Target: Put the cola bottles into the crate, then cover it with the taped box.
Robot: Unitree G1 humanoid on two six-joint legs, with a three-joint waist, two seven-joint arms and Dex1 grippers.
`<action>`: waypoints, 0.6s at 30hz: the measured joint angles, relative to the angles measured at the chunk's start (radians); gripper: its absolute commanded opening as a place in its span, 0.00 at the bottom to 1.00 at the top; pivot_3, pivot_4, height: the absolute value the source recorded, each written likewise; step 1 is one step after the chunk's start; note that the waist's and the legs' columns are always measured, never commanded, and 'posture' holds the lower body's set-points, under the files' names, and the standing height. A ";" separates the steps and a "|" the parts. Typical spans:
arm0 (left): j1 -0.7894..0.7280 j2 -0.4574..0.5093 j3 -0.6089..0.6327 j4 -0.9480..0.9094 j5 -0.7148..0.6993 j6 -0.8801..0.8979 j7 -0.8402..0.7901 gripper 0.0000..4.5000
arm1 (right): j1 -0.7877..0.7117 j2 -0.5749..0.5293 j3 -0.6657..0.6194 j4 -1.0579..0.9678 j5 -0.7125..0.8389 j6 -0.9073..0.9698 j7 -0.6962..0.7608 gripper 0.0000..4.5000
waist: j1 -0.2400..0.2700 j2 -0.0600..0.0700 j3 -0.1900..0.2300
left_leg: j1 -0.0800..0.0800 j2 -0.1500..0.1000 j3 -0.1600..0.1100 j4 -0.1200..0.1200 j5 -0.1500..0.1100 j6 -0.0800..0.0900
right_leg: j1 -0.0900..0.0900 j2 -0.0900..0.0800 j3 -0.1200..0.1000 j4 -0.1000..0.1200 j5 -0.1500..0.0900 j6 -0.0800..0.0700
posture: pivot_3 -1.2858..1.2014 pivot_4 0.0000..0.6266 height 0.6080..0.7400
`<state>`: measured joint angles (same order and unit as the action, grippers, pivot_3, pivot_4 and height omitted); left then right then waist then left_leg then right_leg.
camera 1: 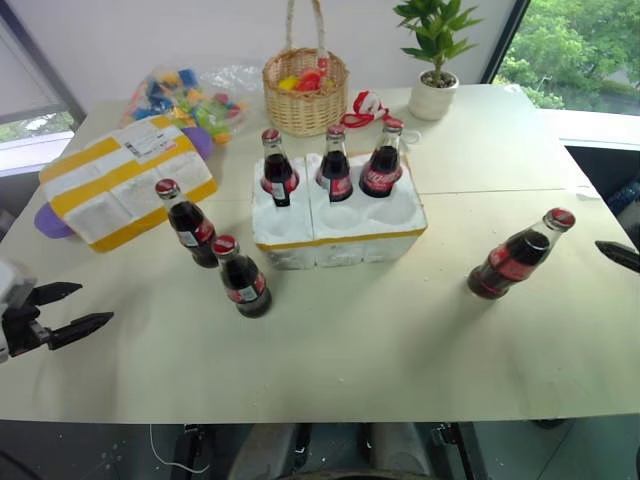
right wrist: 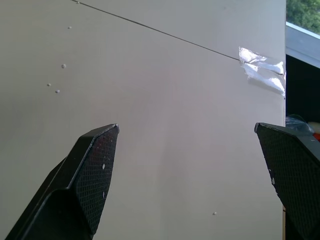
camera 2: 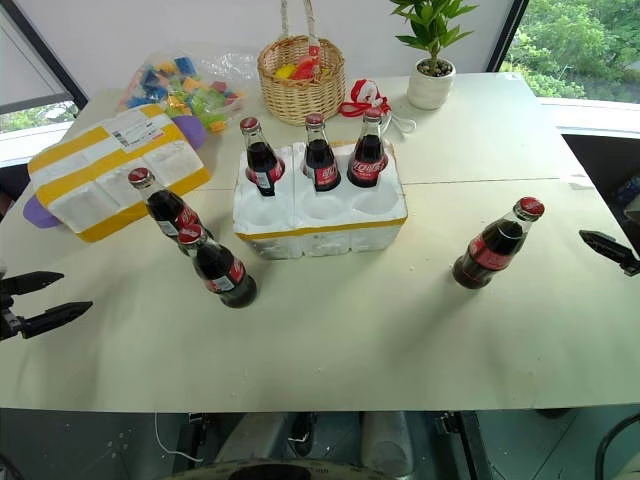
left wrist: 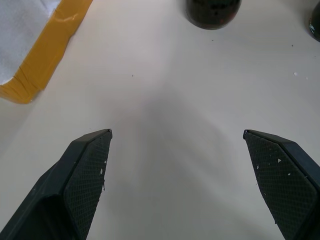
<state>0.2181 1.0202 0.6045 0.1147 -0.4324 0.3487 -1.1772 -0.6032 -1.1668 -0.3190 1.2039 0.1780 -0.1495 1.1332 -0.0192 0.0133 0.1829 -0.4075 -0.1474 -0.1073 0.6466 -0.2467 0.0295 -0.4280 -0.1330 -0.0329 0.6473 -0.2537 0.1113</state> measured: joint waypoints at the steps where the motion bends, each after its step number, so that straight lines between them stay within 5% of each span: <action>1: 0.001 0.000 0.000 0.000 0.002 -0.007 -0.001 0.98 | 0.000 0.000 0.000 0.000 0.000 -0.001 0.000 1.00 | 0.000 0.000 0.000 | 0.000 0.000 0.000 0.000 0.000 0.000 | 0.000 0.000 0.000 0.000 0.000 0.000 | 0.52 0.24 0.94; 18: -0.034 -0.012 0.002 -0.003 -0.035 0.047 0.009 0.98 | 0.000 0.000 -0.001 0.000 0.001 0.029 0.013 1.00 | 0.001 0.000 0.000 | 0.000 0.000 0.000 0.000 0.000 0.000 | 0.000 0.000 0.000 0.000 0.000 0.000 | 0.52 0.24 0.94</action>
<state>0.1838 1.0078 0.6062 0.1121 -0.4678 0.3952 -1.1682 -0.6031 -1.1668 -0.3197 1.2039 0.1791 -0.1208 1.1461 -0.0184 0.0133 0.1829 -0.4074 -0.1474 -0.1071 0.6471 -0.2467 0.0296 -0.4279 -0.1329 -0.0328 0.6477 -0.2535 0.1117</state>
